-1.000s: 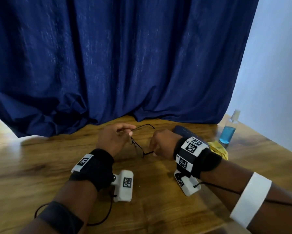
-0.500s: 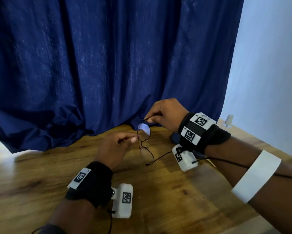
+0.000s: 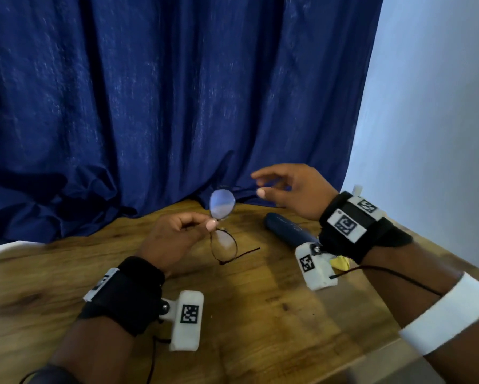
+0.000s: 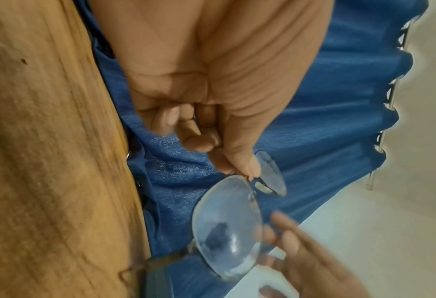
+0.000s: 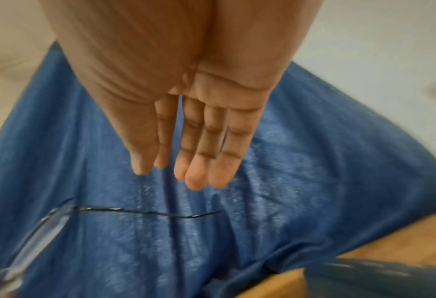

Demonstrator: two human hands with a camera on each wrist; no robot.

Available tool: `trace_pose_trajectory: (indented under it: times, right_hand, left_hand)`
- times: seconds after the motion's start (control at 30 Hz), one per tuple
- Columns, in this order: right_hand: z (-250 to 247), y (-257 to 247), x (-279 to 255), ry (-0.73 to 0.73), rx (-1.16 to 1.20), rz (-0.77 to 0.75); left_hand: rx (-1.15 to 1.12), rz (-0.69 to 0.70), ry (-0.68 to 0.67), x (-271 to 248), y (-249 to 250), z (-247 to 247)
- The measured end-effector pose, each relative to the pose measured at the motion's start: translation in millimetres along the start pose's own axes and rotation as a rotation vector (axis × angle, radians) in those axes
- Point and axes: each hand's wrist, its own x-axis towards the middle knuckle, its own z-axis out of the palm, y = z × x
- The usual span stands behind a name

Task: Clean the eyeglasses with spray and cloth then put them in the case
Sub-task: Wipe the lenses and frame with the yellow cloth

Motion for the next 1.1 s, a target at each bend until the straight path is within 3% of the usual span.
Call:
trace_pose_trajectory:
  times: [0.1, 0.27, 0.4, 0.57, 0.67, 0.73, 0.87, 0.97, 1.1]
  right_hand:
    - [-16, 43, -33, -0.008, -0.053, 0.199]
    - [-21, 90, -65, -0.29, -0.325, 0.516]
    - [-17, 107, -66, -0.367, -0.424, 0.666]
    - [-11, 117, -67, -0.449, -0.478, 0.68]
    - [-29, 110, -68, -0.275, -0.455, 0.589]
    - [-50, 98, -64, -0.097, -0.326, 0.519]
    - [-67, 51, -52, 0.152, 0.406, 0.466]
    - [-53, 28, -34, 0.152, 0.842, 0.416]
    - [-5, 19, -5, 0.095, 1.019, 0.357]
  left_hand:
    - [-0.007, -0.023, 0.035, 0, -4, 0]
    - [-0.083, -0.045, 0.107, -2, -2, 5]
    - [-0.126, -0.062, 0.159, -3, -3, 5]
    - [-0.142, -0.067, 0.17, -4, -1, 6]
    - [-0.158, -0.068, 0.177, -3, 1, 6]
    - [-0.162, -0.065, 0.185, -3, 0, 6]
    - [-0.195, -0.077, 0.199, -2, -2, 5]
    - [-0.237, -0.096, 0.204, -1, 0, 3]
    - [-0.281, -0.123, 0.22, 0, -5, -3]
